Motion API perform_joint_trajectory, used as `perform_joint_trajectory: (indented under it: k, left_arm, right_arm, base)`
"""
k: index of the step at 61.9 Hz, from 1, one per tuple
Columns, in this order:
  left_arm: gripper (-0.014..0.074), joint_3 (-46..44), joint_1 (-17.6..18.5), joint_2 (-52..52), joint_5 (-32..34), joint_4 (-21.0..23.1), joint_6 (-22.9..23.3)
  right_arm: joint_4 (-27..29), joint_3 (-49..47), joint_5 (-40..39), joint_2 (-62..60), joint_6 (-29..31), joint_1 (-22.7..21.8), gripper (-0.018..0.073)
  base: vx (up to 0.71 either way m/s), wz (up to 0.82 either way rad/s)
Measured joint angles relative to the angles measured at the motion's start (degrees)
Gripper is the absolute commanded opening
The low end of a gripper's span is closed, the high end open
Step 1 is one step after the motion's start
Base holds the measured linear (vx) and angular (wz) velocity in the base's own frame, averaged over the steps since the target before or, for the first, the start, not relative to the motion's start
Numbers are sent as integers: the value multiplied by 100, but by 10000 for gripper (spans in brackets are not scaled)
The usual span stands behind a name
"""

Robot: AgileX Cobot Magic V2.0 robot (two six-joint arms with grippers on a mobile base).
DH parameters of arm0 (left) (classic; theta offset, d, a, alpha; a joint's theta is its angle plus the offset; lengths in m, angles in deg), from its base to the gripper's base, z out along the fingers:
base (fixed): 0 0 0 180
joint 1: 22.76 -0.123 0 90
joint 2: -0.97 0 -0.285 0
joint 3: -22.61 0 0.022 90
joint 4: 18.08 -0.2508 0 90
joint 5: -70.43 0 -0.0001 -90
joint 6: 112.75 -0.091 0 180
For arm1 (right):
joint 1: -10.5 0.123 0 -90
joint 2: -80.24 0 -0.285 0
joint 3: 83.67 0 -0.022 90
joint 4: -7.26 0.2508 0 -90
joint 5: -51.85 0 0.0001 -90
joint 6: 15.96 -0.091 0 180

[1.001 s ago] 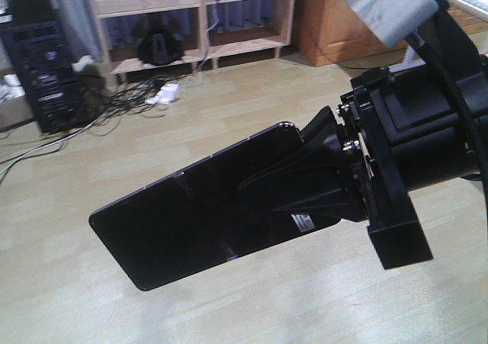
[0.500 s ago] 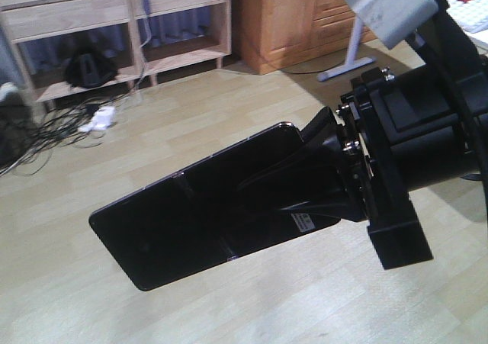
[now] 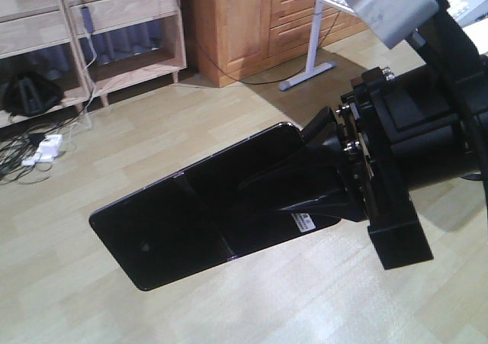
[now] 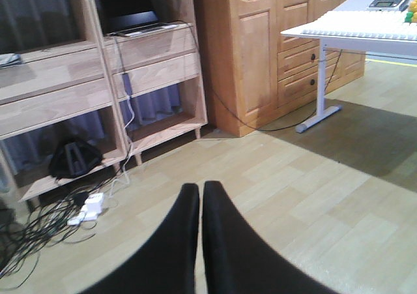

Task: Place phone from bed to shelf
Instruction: 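Carry the phone in the right gripper toward the wooden shelf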

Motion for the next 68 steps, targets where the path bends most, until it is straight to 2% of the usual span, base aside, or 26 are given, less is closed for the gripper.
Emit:
perform_joint_trajectory:
  k: [68]
  left_arm:
    - [1, 0, 0, 0, 0, 0, 0]
  right_arm:
    - [0, 0, 0, 0, 0, 0, -2]
  base:
    - [35, -1]
